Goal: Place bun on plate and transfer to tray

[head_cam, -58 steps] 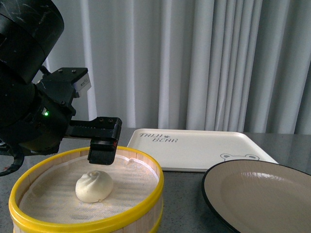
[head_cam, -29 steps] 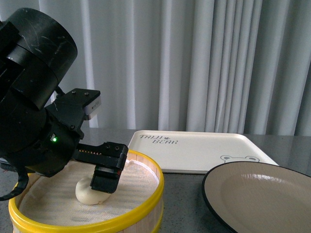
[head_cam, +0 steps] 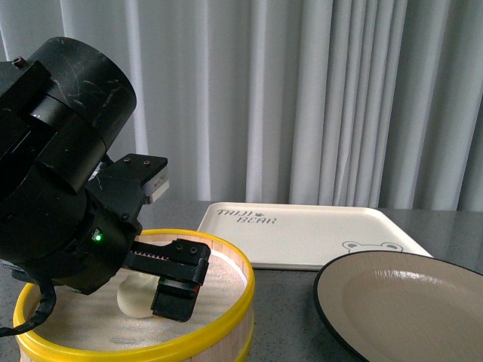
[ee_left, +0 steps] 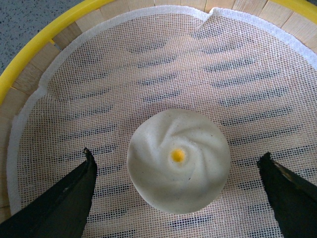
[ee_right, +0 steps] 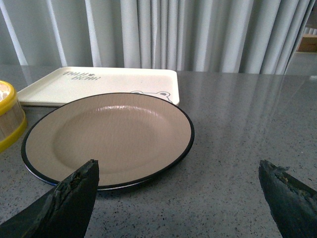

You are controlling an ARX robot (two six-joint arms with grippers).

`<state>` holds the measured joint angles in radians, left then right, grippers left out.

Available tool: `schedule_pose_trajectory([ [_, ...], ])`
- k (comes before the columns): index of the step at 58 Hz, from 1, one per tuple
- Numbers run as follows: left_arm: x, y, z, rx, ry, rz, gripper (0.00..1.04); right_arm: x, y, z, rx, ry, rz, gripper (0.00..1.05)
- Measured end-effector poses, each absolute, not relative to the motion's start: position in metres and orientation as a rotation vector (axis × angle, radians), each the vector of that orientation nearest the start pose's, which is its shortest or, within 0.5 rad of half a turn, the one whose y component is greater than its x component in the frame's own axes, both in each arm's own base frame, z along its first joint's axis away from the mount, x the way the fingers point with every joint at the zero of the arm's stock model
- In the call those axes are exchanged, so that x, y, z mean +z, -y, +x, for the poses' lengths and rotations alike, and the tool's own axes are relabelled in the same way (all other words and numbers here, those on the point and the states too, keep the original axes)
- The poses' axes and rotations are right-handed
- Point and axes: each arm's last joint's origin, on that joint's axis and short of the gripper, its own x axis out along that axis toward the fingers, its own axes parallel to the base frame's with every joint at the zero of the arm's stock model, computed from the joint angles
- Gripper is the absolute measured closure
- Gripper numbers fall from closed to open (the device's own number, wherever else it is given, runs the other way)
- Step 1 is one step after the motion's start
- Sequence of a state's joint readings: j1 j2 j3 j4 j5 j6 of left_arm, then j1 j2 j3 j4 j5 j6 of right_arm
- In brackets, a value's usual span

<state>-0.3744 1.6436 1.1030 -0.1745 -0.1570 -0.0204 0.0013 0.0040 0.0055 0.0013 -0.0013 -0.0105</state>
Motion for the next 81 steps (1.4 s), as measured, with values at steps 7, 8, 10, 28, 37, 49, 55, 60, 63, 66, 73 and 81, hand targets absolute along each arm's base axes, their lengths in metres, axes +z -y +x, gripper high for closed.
schedule_pose_trajectory([
  [7, 0.23, 0.126, 0.33, -0.206, -0.687, 0.162, 0.29, 0.165, 0.0, 0.098, 0.003, 0.003, -0.01, 0.09],
  [8, 0.23, 0.126, 0.33, -0.207, -0.686, 0.16, 0.31, 0.165, 0.0, 0.098, 0.003, 0.003, -0.01, 0.09],
  [10, 0.23, 0.127, 0.33, -0.212, -0.682, 0.156, 0.37, 0.165, 0.0, 0.098, 0.003, 0.003, -0.01, 0.09],
  [28, 0.236, 0.135, 0.321, -0.285, -0.594, 0.16, 0.91, 0.165, 0.0, 0.098, 0.003, 0.003, -0.01, 0.09],
  [37, 0.244, 0.138, 0.317, -0.3, -0.553, 0.191, 1.01, 0.165, 0.0, 0.098, 0.003, 0.003, -0.01, 0.09],
  [49, 0.266, 0.154, 0.319, -0.399, -0.464, 0.166, 1.01, 0.165, 0.0, 0.098, 0.003, 0.003, -0.01, 0.09],
  [55, 0.28, 0.175, 0.32, -0.472, -0.403, 0.164, 1.01, 0.165, 0.0, 0.098, 0.002, 0.003, -0.01, 0.09],
  [60, 0.282, 0.193, 0.321, -0.535, -0.382, 0.18, 1.01, 0.165, 0.0, 0.098, 0.003, 0.003, -0.01, 0.09],
  [63, 0.279, 0.204, 0.322, -0.574, -0.386, 0.186, 1.01, 0.165, 0.0, 0.098, 0.002, 0.003, -0.01, 0.09],
  [66, 0.276, 0.215, 0.322, -0.609, -0.392, 0.194, 1.01, 0.165, 0.0, 0.098, 0.002, 0.003, -0.01, 0.09],
  [73, 0.269, 0.239, 0.322, -0.662, -0.402, 0.21, 1.01, 0.165, 0.0, 0.098, 0.002, 0.003, -0.01, 0.09],
  [81, 0.264, 0.261, 0.323, -0.684, -0.413, 0.225, 1.01, 0.165, 0.0, 0.098, 0.003, 0.003, -0.01, 0.09],
])
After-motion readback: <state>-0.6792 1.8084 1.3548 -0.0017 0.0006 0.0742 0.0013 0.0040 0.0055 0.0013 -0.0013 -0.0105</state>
